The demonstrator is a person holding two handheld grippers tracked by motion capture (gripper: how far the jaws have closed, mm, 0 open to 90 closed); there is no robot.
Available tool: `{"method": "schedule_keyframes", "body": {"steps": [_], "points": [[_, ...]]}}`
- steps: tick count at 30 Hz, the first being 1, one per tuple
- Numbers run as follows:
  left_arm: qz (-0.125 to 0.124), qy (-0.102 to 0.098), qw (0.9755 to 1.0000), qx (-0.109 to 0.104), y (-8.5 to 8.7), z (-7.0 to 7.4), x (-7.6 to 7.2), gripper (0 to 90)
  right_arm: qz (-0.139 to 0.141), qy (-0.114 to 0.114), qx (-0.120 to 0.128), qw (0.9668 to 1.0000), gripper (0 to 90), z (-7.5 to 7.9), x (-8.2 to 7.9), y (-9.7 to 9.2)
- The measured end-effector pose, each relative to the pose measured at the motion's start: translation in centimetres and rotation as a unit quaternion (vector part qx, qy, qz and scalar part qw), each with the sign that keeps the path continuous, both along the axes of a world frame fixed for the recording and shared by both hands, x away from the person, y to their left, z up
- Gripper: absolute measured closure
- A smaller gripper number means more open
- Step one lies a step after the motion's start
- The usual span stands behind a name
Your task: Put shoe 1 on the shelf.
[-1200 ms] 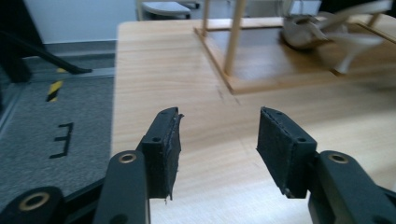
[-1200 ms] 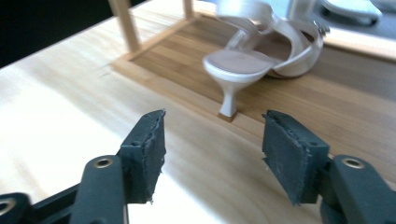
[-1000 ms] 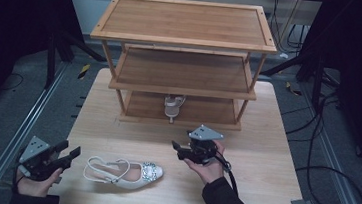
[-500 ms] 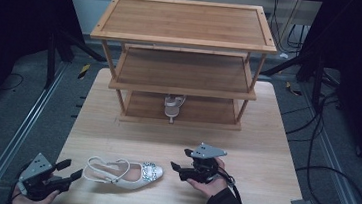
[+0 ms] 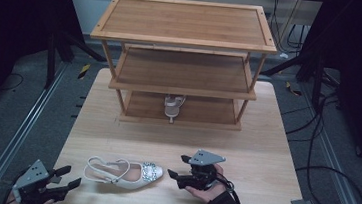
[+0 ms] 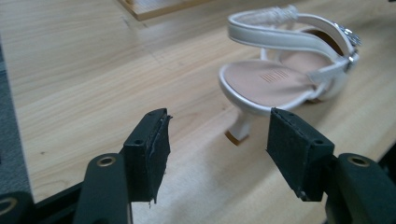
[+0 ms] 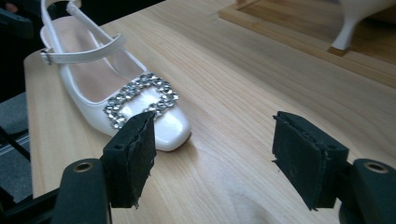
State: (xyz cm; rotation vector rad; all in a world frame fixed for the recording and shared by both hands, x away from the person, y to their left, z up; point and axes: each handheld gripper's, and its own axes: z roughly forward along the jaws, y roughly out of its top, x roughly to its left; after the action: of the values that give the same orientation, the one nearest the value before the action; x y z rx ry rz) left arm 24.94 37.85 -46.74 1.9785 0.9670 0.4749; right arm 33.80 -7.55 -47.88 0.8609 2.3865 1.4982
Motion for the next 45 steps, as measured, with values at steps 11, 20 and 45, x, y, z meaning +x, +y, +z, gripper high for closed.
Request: {"method": "schedule_keyframes", "body": {"steps": [11,20,45], "points": [[-0.049,0.032,0.9979,0.026,-2.6,-1.5,1.8,42.1,0.042,0.015,-0.023,0.9988,31.1,-1.3,-0.2,3.0],[-0.068,0.039,0.9965,0.028,-3.6,-2.3,2.9,57.3,0.056,0.019,-0.037,0.9976,35.9,-2.0,-0.2,4.7],[-0.051,0.051,0.9951,0.068,-4.7,-2.6,4.3,73.9,0.075,0.054,-0.026,0.9954,33.8,-2.7,0.7,4.9]]}}
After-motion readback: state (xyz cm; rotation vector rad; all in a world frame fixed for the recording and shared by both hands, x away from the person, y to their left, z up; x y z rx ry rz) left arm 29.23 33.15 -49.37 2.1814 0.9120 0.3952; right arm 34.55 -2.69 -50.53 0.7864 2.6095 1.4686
